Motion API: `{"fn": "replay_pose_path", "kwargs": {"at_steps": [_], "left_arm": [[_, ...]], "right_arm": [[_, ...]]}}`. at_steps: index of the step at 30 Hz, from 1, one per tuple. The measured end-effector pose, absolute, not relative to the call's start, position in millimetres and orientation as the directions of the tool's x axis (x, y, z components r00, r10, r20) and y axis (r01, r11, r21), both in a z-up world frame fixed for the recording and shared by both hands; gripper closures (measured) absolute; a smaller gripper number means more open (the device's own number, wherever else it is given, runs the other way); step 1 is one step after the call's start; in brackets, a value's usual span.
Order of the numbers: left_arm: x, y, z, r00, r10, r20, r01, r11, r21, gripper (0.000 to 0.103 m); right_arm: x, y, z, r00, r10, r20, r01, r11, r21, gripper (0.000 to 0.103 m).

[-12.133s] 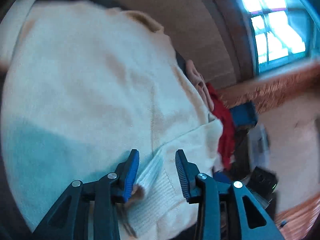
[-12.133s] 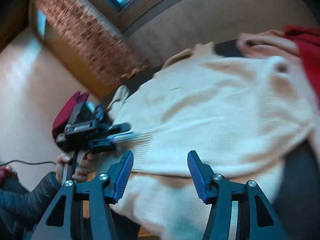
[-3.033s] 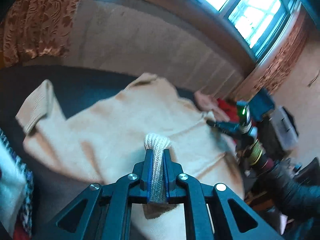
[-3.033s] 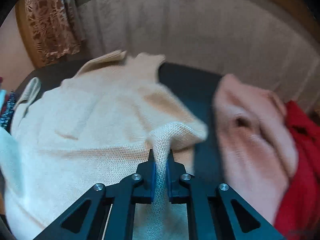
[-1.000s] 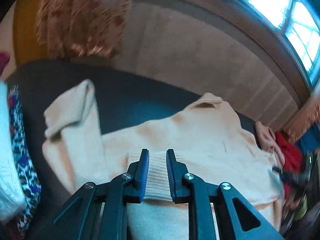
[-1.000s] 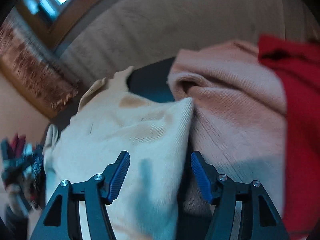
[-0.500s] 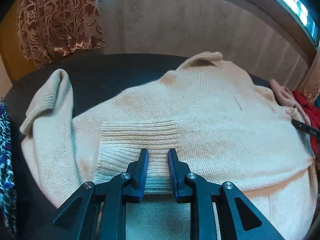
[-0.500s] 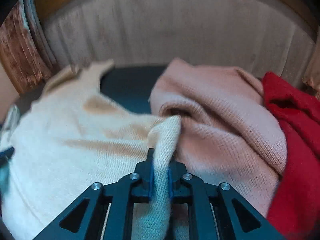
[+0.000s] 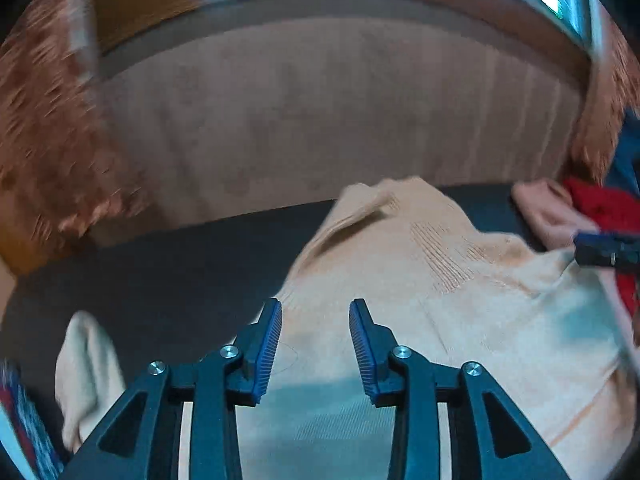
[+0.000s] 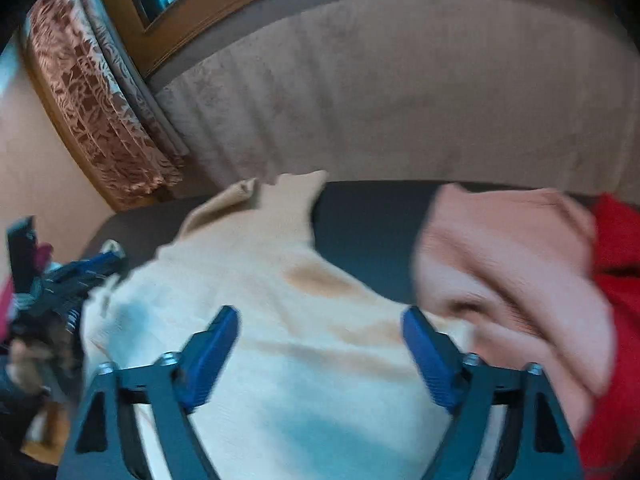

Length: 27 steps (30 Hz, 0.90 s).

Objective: Fold clothes

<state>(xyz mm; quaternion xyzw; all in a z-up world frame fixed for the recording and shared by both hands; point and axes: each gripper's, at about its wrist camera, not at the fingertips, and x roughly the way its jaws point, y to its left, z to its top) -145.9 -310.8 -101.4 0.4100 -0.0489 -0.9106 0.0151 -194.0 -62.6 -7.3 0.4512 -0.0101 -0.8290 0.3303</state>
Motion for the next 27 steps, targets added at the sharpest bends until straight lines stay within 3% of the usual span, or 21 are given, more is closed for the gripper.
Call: {"fn": "replay_pose_path", "kwargs": {"at_steps": [5,13,18,20,21,22,23,24,27], "left_arm": [[-200,-315,-118,-0.634,-0.065,-0.771,-0.044,-0.992,0.119,0.067],[-264,-318,-141,-0.591,-0.047,-0.805,-0.076,-0.991,0.113,0.065],[-289,-334,-145,-0.576,0.051,-0.816,-0.026,-0.999,-0.044,0.065],[-294,-341,-147,-0.570,0.109,-0.814,-0.009,-0.992,-0.127,0.084],[-297,-346,-148,-0.569,0.150,-0.808,0.004,-0.983,-0.185,0.089],[-298,-351,-147,-0.572,0.178,-0.801,0.016,-0.973,-0.229,0.097],[-297,-354,-145,-0.578,0.203,-0.791,0.026,-0.964,-0.266,0.097],[-295,-357,-141,-0.589,0.232,-0.774,0.027,-0.952,-0.305,0.098],[-280,-361,-122,-0.635,0.279,-0.720,-0.003,-0.933,-0.359,0.098]], "right_arm": [[-247,-94,-33,-0.328,-0.562,-0.759,0.546,-0.769,0.333,0.007],[-330,-130,-69,-0.294,-0.548,-0.783,0.554,-0.766,0.327,0.020],[-346,-155,-76,-0.285,-0.557,-0.780,0.602,-0.737,0.306,0.020],[-348,-163,-78,-0.289,-0.547,-0.785,0.612,-0.736,0.288,0.024],[-349,-164,-79,-0.285,-0.546,-0.788,0.610,-0.738,0.290,0.040],[-352,-164,-78,-0.276,-0.550,-0.788,0.601,-0.739,0.305,0.069],[-356,-162,-79,-0.253,-0.567,-0.784,0.583,-0.736,0.345,0.087],[-362,-159,-80,-0.226,-0.597,-0.770,0.555,-0.729,0.402,0.097],[-359,-149,-70,-0.229,-0.647,-0.728,0.547,-0.703,0.453,0.097]]}}
